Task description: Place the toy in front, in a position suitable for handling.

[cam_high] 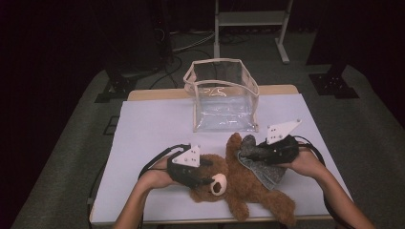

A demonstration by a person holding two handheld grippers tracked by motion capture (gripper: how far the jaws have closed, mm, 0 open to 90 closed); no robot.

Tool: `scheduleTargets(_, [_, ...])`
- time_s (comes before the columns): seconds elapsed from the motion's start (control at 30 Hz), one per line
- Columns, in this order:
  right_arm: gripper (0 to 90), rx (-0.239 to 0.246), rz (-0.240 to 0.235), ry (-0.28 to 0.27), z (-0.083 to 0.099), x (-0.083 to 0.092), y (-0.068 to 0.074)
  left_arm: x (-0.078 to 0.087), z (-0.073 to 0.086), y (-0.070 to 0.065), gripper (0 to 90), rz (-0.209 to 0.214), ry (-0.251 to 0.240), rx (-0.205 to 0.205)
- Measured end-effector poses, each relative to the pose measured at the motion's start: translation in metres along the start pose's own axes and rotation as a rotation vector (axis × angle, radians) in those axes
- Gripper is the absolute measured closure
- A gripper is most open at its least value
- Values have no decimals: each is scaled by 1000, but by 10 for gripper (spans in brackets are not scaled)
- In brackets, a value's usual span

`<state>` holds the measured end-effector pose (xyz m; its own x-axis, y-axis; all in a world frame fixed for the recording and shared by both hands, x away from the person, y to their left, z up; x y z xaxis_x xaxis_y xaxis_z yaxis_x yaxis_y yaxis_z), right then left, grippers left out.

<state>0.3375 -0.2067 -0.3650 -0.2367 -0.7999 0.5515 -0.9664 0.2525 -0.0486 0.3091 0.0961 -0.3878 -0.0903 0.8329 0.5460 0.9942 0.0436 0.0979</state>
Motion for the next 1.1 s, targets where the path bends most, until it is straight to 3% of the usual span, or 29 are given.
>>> scheduleTargets(0.17, [715, -17, 2, 35, 12, 12, -1, 0, -1, 0, 443, -2, -1, 1])
scheduleTargets(0.27, [715, -28, 19, 27, 15, 19, -4, 0, -1, 0, 443, 0, 2, 0])
scheduleTargets(0.37, [715, -24, 29, 5, 6, 18, -6, 0, -1, 0, 443, 0, 4, -6])
scheduleTargets(0.47, [715, -13, 20, -36, -8, 13, -10, 0, -1, 0, 442, 0, 6, -9])
scheduleTargets(0.53, [715, -4, 11, -36, -16, 5, -10, 0, -1, 0, 442, 0, 7, -11])
scheduleTargets(0.7, [714, 26, -20, 2, -25, -14, -7, 0, -1, 0, 442, 1, 8, -14])
scheduleTargets(0.83, [714, 28, -47, 77, -21, -26, -3, 0, -1, -1, 442, 0, 9, -15])
scheduleTargets(0.93, [714, 17, -44, 87, -16, -21, -5, 0, -1, -1, 442, -1, 9, -15])
scheduleTargets(1.1, [715, -64, -6, 81, 13, 17, -13, 0, -2, -1, 442, 0, 10, -13])
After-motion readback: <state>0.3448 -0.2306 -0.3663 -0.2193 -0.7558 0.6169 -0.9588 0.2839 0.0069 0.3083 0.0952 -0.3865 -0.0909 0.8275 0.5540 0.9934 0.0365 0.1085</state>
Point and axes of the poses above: each handheld gripper's, and its own axes: x roughly backward along the jaws, z roughly out of its underside, y roughly to its left, the point moved 1 cm from there along -x, roughly forward along the jaws, and after that the axes turned 6 degrees about -y, right-handed, at the moved point
